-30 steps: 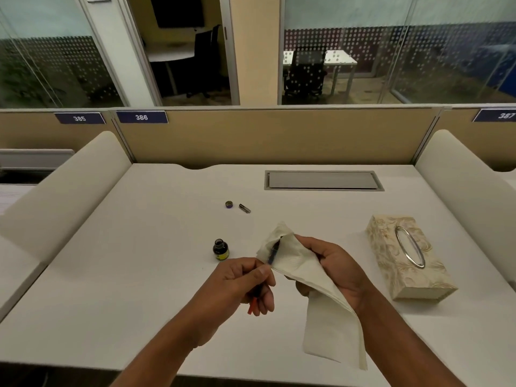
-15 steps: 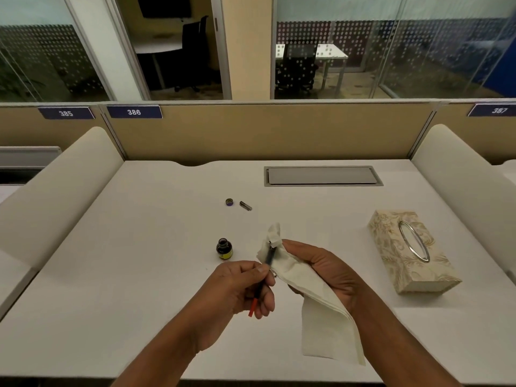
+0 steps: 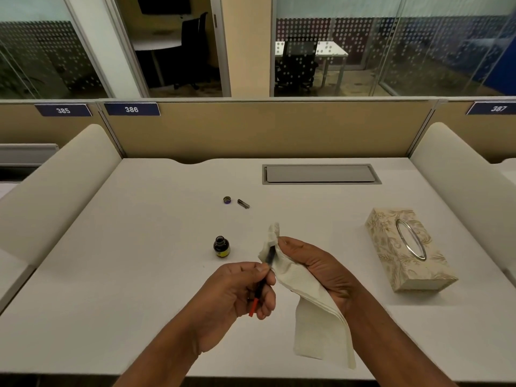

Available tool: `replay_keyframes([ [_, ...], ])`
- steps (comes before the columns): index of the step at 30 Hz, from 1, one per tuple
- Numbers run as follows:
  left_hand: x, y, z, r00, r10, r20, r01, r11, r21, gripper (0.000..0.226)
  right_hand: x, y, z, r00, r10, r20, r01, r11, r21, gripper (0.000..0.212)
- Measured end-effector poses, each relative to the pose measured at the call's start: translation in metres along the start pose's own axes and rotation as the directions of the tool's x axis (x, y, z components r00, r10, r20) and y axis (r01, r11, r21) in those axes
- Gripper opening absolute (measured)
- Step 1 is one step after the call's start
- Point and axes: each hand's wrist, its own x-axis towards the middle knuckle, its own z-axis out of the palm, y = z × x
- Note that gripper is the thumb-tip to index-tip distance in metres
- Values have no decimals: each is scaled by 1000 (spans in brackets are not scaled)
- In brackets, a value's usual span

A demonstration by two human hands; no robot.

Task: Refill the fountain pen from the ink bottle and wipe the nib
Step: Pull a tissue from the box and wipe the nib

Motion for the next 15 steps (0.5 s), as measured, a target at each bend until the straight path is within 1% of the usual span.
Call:
replay_keyframes([
  [3, 0, -3, 1, 1000, -6, 21, 7, 1000, -30, 26, 1, 2, 3, 996, -79, 40, 82, 993, -84, 20],
  [6, 1, -5, 1, 999, -15, 48, 19, 996, -84, 25, 5, 9, 4, 991, -106, 79, 99, 991, 89, 29],
  [8, 1, -5, 2, 997, -22, 70, 31, 990, -140, 24, 2, 11, 8, 993, -110, 53, 103, 987, 121, 19],
  [9, 1, -5, 3, 996, -24, 85, 38, 985, -170, 23, 2, 12, 8, 993, -111, 41, 105, 986, 129, 17],
  [11, 2, -6, 3, 994, -27, 108, 50, 975, -217, 23, -3, 9, 8, 990, -118, 75, 106, 984, 143, 17],
  [12, 3, -6, 3, 992, -28, 120, 56, 969, -239, 22, -4, 6, 7, 990, -106, 93, 95, 989, 116, 19],
  [14, 5, -7, 2, 988, -34, 150, 78, 951, -298, 22, -7, 3, 6, 994, -84, 70, 83, 996, 27, 21],
  [15, 6, -8, 2, 986, -40, 165, 93, 939, -330, 22, -7, 4, 6, 994, -88, 60, 86, 996, 30, 21],
])
